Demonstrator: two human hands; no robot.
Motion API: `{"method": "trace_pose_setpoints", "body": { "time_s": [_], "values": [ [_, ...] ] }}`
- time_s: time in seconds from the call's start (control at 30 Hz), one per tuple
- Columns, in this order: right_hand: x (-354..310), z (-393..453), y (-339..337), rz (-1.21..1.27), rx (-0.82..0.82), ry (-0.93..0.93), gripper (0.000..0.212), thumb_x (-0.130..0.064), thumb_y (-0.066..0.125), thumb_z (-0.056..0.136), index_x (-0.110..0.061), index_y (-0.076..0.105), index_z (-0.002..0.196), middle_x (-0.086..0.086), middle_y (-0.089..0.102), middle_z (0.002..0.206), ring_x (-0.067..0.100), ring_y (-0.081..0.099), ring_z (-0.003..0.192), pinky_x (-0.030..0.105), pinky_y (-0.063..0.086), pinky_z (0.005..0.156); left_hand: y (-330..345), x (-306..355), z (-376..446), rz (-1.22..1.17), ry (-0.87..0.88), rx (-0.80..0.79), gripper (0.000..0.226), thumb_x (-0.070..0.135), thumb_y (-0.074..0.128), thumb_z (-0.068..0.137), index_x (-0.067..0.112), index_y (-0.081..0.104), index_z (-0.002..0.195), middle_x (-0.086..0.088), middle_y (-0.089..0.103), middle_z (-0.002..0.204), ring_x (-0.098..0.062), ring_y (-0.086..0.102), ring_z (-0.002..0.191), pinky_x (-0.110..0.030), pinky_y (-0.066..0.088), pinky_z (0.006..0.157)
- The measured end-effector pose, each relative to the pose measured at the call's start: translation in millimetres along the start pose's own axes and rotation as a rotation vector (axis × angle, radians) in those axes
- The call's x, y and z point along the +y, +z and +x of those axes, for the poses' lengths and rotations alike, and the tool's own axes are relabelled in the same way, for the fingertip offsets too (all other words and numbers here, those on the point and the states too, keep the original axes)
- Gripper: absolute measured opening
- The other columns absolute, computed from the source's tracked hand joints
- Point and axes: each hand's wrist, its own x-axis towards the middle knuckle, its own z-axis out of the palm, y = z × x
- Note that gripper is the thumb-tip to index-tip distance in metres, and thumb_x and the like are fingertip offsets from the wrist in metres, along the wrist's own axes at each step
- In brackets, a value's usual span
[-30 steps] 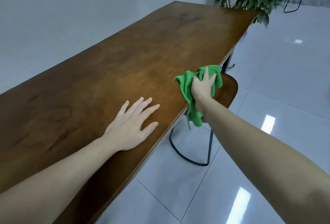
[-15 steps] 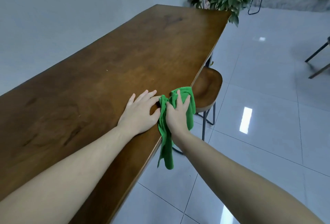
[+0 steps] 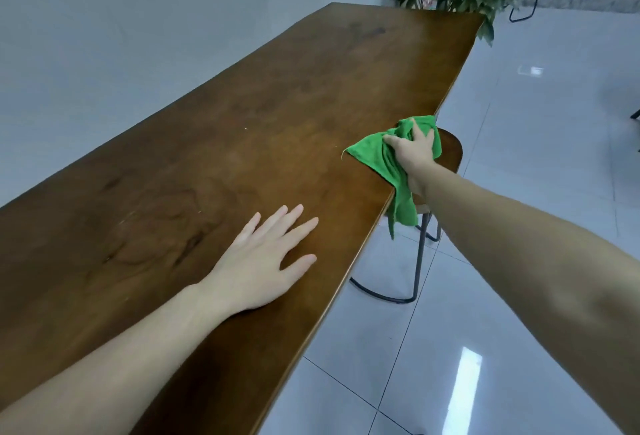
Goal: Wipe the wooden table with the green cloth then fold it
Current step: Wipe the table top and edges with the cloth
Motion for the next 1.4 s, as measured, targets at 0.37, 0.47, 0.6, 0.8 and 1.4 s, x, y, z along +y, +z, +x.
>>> {"method": "trace_pose_setpoints", "body": {
  "time_s": [0.37,0.47,0.6,0.8,1.4],
  "values": [
    [25,-76,26,0.011,0.034,-0.051,0.066,-0.032,0.052,0.102,-0.032,0.021,0.159,-0.006,-0.008,0.168,0.022,0.018,0.152,0.035,0.021,0.118,11,-6,-12,0.042,0.035,0.111,0.069,0.07,0.007,0.092,0.043,0.014,0.155,0.012,0.008,0.166,-0.009,0.002,0.152,-0.046,0.006,0.124],
    [36,-127,41,0.037,0.017,-0.052,0.065,-0.03,0.049,0.102,-0.038,0.018,0.159,-0.008,-0.01,0.168,0.021,0.017,0.152,0.037,0.022,0.119,11,-7,-12,0.012,0.051,0.115,0.064,0.067,0.017,0.096,0.042,0.02,0.154,0.012,0.012,0.165,-0.01,0.006,0.152,-0.047,0.007,0.124],
    [48,-200,61,0.041,0.005,-0.063,0.065,-0.027,0.047,0.103,-0.041,0.016,0.158,-0.007,-0.012,0.168,0.02,0.016,0.153,0.036,0.022,0.117,10,-6,-18,-0.136,0.068,0.231,0.046,0.049,0.04,0.1,0.038,0.048,0.143,0.014,0.035,0.157,-0.009,0.023,0.148,-0.042,0.013,0.123],
    [64,-300,86,0.074,-0.04,-0.056,0.066,-0.026,0.047,0.104,-0.047,0.013,0.156,-0.009,-0.015,0.167,0.016,0.013,0.152,0.022,0.017,0.104,10,-11,-48,-0.158,0.079,0.174,0.047,0.039,0.041,0.1,0.039,0.043,0.147,0.012,0.031,0.16,-0.01,0.021,0.149,-0.039,0.013,0.123],
    [52,-286,78,-0.046,-0.041,-0.006,0.072,-0.036,0.053,0.102,-0.038,0.011,0.159,-0.003,-0.015,0.168,0.026,0.013,0.153,0.041,0.023,0.118,31,-35,-205,0.005,0.075,0.044,0.064,0.061,0.015,0.095,0.041,0.015,0.156,0.013,0.008,0.166,-0.01,0.001,0.153,-0.039,0.003,0.124]
  ]
}}
